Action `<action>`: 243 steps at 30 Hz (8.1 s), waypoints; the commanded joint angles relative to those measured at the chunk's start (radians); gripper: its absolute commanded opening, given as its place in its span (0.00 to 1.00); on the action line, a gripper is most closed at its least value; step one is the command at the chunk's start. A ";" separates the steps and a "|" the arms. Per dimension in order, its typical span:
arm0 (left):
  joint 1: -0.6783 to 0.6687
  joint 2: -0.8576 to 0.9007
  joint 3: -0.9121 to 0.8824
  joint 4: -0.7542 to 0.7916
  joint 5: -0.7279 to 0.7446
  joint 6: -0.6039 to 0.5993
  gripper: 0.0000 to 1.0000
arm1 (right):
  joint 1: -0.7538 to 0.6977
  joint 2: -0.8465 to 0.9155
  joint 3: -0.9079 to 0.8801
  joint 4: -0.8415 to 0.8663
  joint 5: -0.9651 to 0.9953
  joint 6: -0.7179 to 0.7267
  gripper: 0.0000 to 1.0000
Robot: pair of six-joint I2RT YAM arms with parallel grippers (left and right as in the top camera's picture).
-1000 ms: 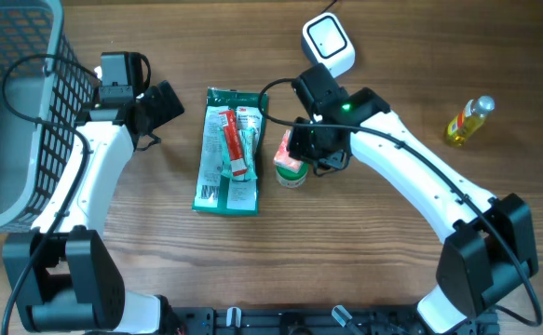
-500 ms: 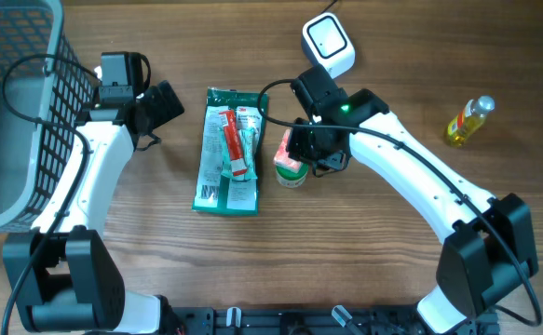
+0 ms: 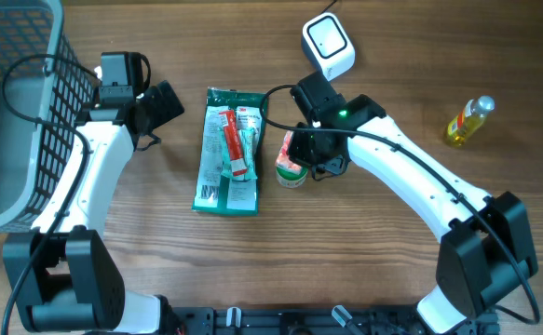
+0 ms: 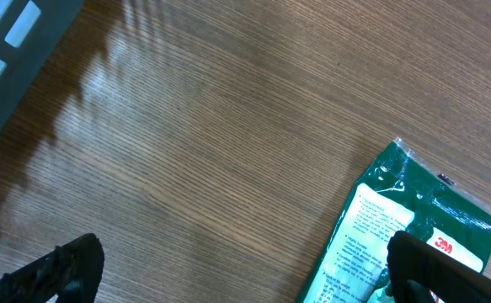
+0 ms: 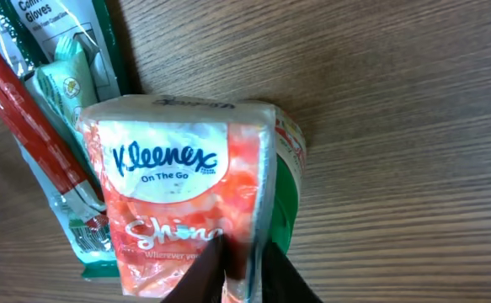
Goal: Scan the item barcode
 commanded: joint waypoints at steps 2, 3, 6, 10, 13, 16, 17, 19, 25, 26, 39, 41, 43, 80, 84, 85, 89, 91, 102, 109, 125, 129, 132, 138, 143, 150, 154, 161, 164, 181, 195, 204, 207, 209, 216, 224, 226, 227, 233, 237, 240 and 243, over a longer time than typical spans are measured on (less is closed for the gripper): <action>0.003 -0.012 0.013 0.000 0.005 0.005 1.00 | 0.005 0.024 -0.023 0.005 0.022 0.005 0.17; 0.003 -0.012 0.013 0.000 0.005 0.005 1.00 | 0.005 0.024 -0.031 0.013 0.021 0.005 0.17; 0.003 -0.012 0.013 0.000 0.005 0.005 1.00 | 0.006 0.030 -0.047 0.034 0.021 0.005 0.17; 0.003 -0.012 0.013 0.000 0.005 0.005 1.00 | 0.006 0.032 -0.047 0.037 0.021 0.005 0.08; 0.003 -0.012 0.013 0.000 0.005 0.005 1.00 | 0.006 0.030 -0.045 0.037 0.016 -0.042 0.04; 0.003 -0.012 0.013 0.000 0.005 0.005 1.00 | 0.002 -0.017 -0.038 0.046 0.002 -0.122 0.04; 0.003 -0.012 0.013 0.000 0.005 0.005 1.00 | -0.006 -0.045 -0.038 0.045 0.002 -0.137 0.04; 0.003 -0.012 0.013 0.000 0.005 0.005 1.00 | -0.030 -0.105 -0.038 0.043 0.001 -0.163 0.04; 0.003 -0.012 0.013 0.000 0.005 0.005 1.00 | -0.082 -0.216 -0.038 0.013 -0.051 -0.274 0.04; 0.003 -0.012 0.013 0.000 0.005 0.005 1.00 | -0.089 -0.220 -0.038 -0.009 -0.051 -0.298 0.05; 0.003 -0.012 0.013 0.000 0.005 0.005 1.00 | -0.113 -0.210 -0.072 -0.109 0.107 -0.392 0.04; 0.003 -0.012 0.013 0.000 0.005 0.005 1.00 | -0.113 -0.210 -0.121 -0.063 0.106 -0.391 0.04; 0.003 -0.012 0.013 0.000 0.005 0.005 1.00 | -0.113 -0.210 -0.178 -0.014 0.106 -0.379 0.04; 0.003 -0.012 0.013 0.000 0.005 0.005 1.00 | -0.108 -0.209 -0.541 0.447 0.074 -0.392 0.62; 0.003 -0.012 0.013 0.000 0.005 0.005 1.00 | -0.108 -0.209 -0.541 0.483 0.101 -0.391 0.72; 0.003 -0.012 0.013 0.000 0.005 0.005 1.00 | -0.108 -0.209 -0.541 0.493 0.119 -0.384 0.72; 0.003 -0.012 0.013 0.000 0.005 0.005 1.00 | -0.108 -0.209 -0.542 0.463 0.163 -0.251 0.67; 0.003 -0.012 0.013 0.000 0.005 0.005 1.00 | -0.108 -0.209 -0.542 0.454 0.163 -0.244 0.63; 0.003 -0.012 0.013 0.000 0.005 0.005 1.00 | -0.111 -0.213 -0.494 0.480 -0.008 -0.201 0.66; 0.003 -0.012 0.013 0.000 0.005 0.005 1.00 | -0.110 -0.213 -0.495 0.450 0.034 -0.187 0.65; 0.003 -0.012 0.013 0.000 0.005 0.005 1.00 | -0.111 -0.210 -0.501 0.409 0.204 -0.183 0.38; 0.003 -0.012 0.013 0.000 0.005 0.005 1.00 | -0.110 -0.208 -0.537 0.473 0.187 -0.183 0.39; 0.003 -0.012 0.013 0.000 0.005 0.005 1.00 | -0.110 -0.208 -0.566 0.526 0.158 -0.184 0.38; 0.003 -0.012 0.013 0.000 0.005 0.005 1.00 | -0.110 -0.188 -0.582 0.546 0.158 -0.183 0.37; 0.003 -0.012 0.013 0.000 0.005 0.005 1.00 | -0.111 -0.170 -0.582 0.553 0.153 -0.183 0.32; 0.003 -0.012 0.013 0.000 0.005 0.005 1.00 | -0.111 -0.154 -0.583 0.554 0.137 -0.186 0.28; 0.003 -0.012 0.013 0.000 0.005 0.005 1.00 | -0.111 -0.116 -0.584 0.564 0.125 -0.183 0.21; 0.003 -0.012 0.013 0.000 0.005 0.005 1.00 | -0.110 -0.099 -0.584 0.568 0.097 -0.150 0.19; 0.003 -0.012 0.013 0.000 0.005 0.005 1.00 | -0.111 -0.099 -0.584 0.565 0.098 -0.152 0.19; 0.003 -0.012 0.013 0.000 0.005 0.005 1.00 | -0.174 -0.034 -0.590 0.586 -0.055 -0.142 0.04; 0.003 -0.012 0.013 0.000 0.005 0.005 1.00 | -0.571 -0.063 -0.591 0.521 -1.263 -0.803 0.04; 0.003 -0.012 0.013 0.000 0.005 0.005 1.00 | -0.600 -0.063 -0.591 0.366 -1.471 -1.051 0.04; 0.003 -0.012 0.013 0.000 0.005 0.005 1.00 | -0.600 -0.087 -0.590 0.294 -1.472 -1.089 0.04; 0.003 -0.012 0.013 0.000 0.005 0.005 1.00 | -0.600 -0.135 -0.590 0.240 -1.472 -1.114 0.04; 0.003 -0.012 0.013 0.000 0.005 0.005 1.00 | -0.627 -0.429 -0.589 0.230 -1.471 -0.985 0.04; 0.003 -0.012 0.013 0.000 0.005 0.005 1.00 | -0.681 -0.663 -0.589 0.288 -1.471 -0.783 0.04; 0.003 -0.012 0.013 0.000 0.005 0.005 1.00 | -0.681 -0.690 -0.589 0.292 -1.471 -0.761 0.04; 0.003 -0.012 0.013 0.000 0.005 0.005 1.00 | -0.681 -0.699 -0.589 0.292 -1.471 -0.754 0.04; 0.003 -0.012 0.013 0.000 0.005 0.005 1.00 | -0.681 -0.717 -0.589 0.306 -1.471 -0.717 0.04; 0.003 -0.012 0.013 0.000 0.005 0.005 1.00 | -0.681 -0.717 -0.589 0.306 -1.471 -0.710 0.04; 0.003 -0.012 0.013 0.000 0.005 0.005 1.00 | -0.681 -0.717 -0.589 0.306 -1.471 -0.709 0.04; 0.003 -0.012 0.013 0.000 0.005 0.005 1.00 | -0.681 -0.717 -0.589 0.306 -1.471 -0.710 0.04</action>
